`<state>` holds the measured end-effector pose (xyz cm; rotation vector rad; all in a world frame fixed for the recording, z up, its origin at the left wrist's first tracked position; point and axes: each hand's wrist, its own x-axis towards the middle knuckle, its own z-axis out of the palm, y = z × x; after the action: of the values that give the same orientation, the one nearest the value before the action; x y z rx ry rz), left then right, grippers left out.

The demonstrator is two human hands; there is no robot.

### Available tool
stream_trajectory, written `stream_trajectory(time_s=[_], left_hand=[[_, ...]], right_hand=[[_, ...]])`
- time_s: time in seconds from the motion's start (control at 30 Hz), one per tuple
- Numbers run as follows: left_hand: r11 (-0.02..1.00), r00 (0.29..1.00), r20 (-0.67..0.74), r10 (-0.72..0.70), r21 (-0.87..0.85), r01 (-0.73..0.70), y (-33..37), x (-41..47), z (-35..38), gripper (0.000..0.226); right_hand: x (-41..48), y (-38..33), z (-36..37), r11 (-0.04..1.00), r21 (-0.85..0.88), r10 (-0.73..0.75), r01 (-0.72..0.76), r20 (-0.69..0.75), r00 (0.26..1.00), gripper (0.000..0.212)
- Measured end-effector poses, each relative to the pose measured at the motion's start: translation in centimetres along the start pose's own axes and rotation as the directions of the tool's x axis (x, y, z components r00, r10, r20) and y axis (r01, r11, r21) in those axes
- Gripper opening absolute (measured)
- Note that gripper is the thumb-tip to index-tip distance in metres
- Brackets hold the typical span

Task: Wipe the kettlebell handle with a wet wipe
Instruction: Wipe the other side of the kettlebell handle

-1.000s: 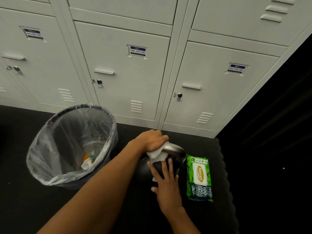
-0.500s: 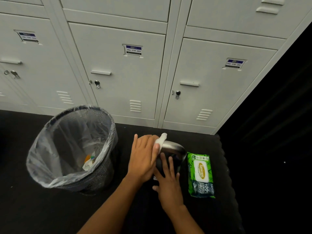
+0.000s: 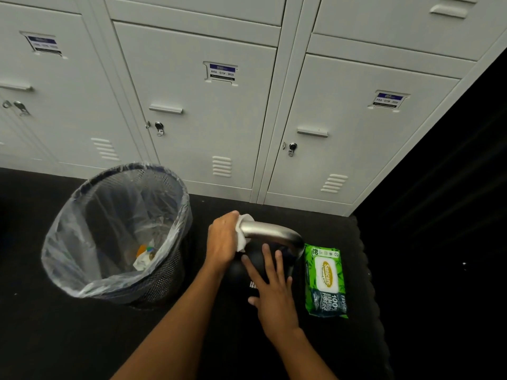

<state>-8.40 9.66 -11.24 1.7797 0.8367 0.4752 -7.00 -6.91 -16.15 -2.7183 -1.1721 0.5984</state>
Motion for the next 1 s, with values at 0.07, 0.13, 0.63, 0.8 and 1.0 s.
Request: stream_trajectory(time_s=[0.07, 0.13, 0.63, 0.8, 1.0], left_hand=[[0.939, 0.983, 0.01, -0.181, -0.295, 0.176, -1.1, -0.7, 0.2, 0.045], [0.898, 0.974, 0.049, -0.223, -0.378, 0.225, -2.4, -1.7, 0.3, 0.052], [0.865, 0.982, 0.068, -0.176, -0.465, 0.188, -2.4, -3.2, 0.6, 0.046], [0.88, 0.916, 0.184, 0.355, 0.264, -0.394, 0.6, -3.7, 1.0, 0.045], [0.72, 0.89, 0.251, 0.381, 0.523, -0.456, 1.8, -4.2, 1.6, 0.046]], right_hand=[[0.0, 0.0, 0.1, 1.0, -0.006, 0.001, -0.001, -0.013, 1.0, 0.107], [0.0, 0.1, 0.3, 1.0, -0.009, -0.002, 0.002, -0.024, 1.0, 0.108], [0.1, 0.1, 0.3, 1.0, 0.002, -0.01, 0.01, -0.023, 1.0, 0.108], [-0.1, -0.2, 0.5, 1.0, 0.011, 0.015, -0.014, -0.075, 0.997, 0.109], [0.0, 0.2, 0.2, 0.997, 0.071, 0.001, 0.002, -0.034, 0.999, 0.092]])
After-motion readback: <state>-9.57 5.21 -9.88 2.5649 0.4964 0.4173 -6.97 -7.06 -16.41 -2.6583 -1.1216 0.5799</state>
